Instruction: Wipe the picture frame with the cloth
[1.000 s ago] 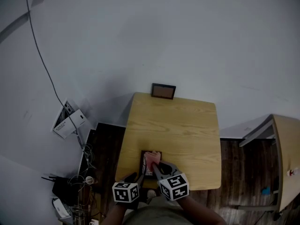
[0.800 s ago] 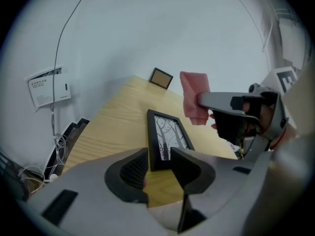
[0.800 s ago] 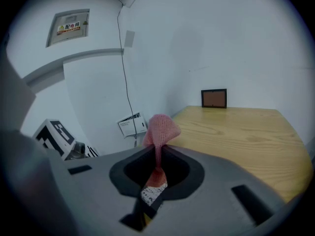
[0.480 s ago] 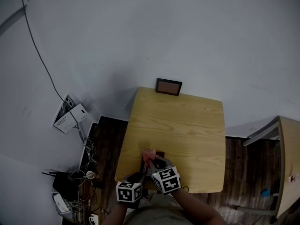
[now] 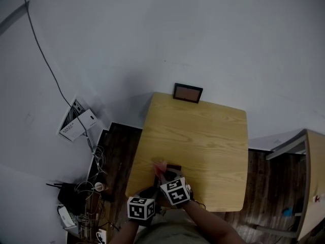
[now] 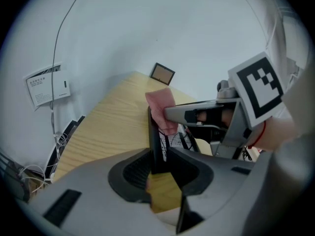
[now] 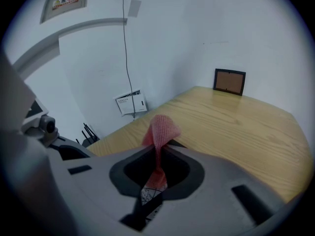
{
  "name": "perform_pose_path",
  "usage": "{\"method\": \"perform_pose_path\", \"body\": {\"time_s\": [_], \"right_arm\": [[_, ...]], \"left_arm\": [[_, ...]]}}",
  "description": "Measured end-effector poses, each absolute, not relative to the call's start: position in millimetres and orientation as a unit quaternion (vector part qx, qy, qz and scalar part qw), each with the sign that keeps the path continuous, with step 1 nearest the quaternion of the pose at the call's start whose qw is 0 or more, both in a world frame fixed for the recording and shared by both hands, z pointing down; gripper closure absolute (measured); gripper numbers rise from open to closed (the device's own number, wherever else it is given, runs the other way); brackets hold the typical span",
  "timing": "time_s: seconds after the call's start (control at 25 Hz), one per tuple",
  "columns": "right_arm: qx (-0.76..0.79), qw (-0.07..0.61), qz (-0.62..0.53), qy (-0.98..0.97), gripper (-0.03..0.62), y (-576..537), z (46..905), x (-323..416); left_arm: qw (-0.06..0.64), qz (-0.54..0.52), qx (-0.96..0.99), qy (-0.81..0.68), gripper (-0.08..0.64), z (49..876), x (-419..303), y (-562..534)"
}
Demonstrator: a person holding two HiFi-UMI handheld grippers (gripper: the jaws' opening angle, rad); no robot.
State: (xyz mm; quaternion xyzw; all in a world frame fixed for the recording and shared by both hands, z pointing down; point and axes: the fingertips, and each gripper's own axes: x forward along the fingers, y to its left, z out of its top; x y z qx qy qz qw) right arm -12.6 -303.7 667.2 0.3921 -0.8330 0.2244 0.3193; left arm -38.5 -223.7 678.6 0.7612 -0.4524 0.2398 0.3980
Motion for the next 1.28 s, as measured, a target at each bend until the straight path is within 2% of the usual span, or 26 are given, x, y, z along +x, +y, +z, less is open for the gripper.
{"method": "perform_pose_path", "body": {"time_s": [0.2,0.64,1.28], "right_arm": [[0.380,0.362,0.200,-0.827,0.571,-303,672,-18],[0.387,0.387,0.179,-0.818,0.571,-300,674,-7],[0.427,0.382,0.184,-0.799,0.571,-295,672,33]], "left_arm": [[0.395,0.239,0.761,-0.455,0.460,680,-40,-224],[0.400,0.236,0.748,-0.475,0.462,682,-43,-224],[0.405,0.223,0.734,-0.498,0.465,680,-43,-224]]}}
